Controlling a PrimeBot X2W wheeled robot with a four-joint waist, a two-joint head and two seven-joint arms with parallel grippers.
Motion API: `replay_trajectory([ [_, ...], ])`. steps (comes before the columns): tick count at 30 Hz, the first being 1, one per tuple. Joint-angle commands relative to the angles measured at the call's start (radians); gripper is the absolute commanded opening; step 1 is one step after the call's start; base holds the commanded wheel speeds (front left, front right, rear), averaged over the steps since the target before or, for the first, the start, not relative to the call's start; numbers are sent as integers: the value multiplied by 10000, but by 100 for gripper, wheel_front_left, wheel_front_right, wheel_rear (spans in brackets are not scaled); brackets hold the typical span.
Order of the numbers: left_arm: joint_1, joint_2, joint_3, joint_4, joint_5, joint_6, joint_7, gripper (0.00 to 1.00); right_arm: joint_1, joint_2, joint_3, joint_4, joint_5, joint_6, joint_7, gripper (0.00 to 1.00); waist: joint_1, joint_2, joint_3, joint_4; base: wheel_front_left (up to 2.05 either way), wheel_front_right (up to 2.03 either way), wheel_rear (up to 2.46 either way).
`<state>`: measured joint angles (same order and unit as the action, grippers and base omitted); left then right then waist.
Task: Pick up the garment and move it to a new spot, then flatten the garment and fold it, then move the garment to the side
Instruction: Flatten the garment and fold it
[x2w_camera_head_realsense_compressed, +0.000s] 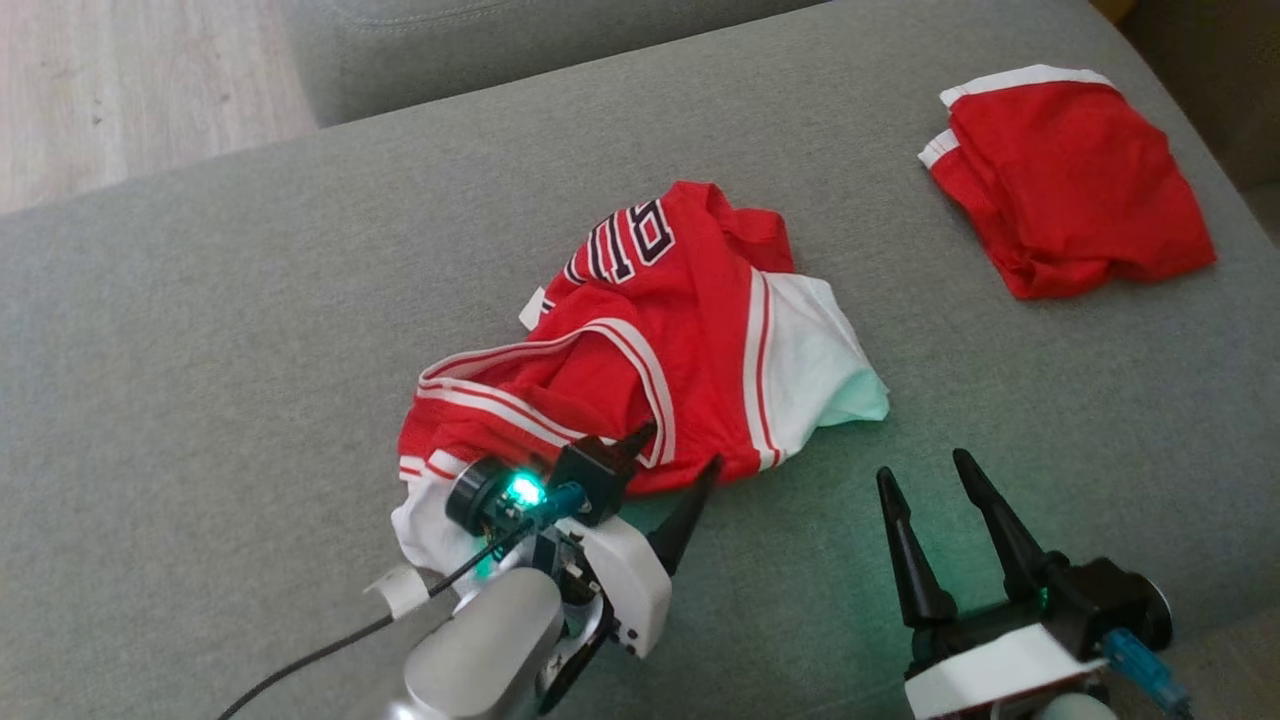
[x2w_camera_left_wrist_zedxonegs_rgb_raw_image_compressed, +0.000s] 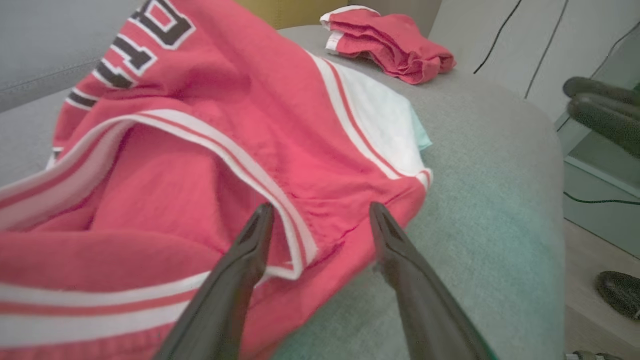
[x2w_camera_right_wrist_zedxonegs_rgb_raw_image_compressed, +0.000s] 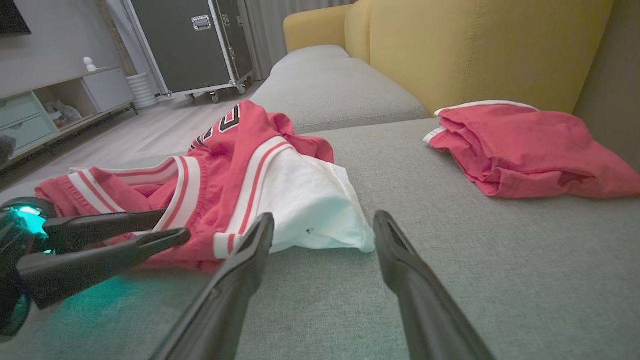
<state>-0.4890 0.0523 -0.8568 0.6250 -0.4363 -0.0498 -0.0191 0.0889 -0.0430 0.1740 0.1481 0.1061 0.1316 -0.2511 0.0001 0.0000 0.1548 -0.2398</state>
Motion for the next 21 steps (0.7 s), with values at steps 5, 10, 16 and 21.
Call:
replay_trajectory([
  [5,-779,-20,69,-99,-395,-221,-225,0,-398,-72,298,-238,110,-9,-107,100,-1,0,-118,-258,0,0,0],
  [10,-1318,-20,70,-284,-862,-531,-667,0,-390,-72,261,-208,164,-9,-107,100,-1,0,-302,-487,0,0,0],
  [16,-3403,92,51,-1087,-1315,-773,-1014,0,-264,-72,284,-144,236,-9,-107,100,-1,0,-656,-607,0,0,0],
  [21,-6199,536,542,-1167,-1079,-801,-1720,0,-80,-72,328,-82,258,-9,-107,100,-1,0,-1069,-626,0,0,0],
])
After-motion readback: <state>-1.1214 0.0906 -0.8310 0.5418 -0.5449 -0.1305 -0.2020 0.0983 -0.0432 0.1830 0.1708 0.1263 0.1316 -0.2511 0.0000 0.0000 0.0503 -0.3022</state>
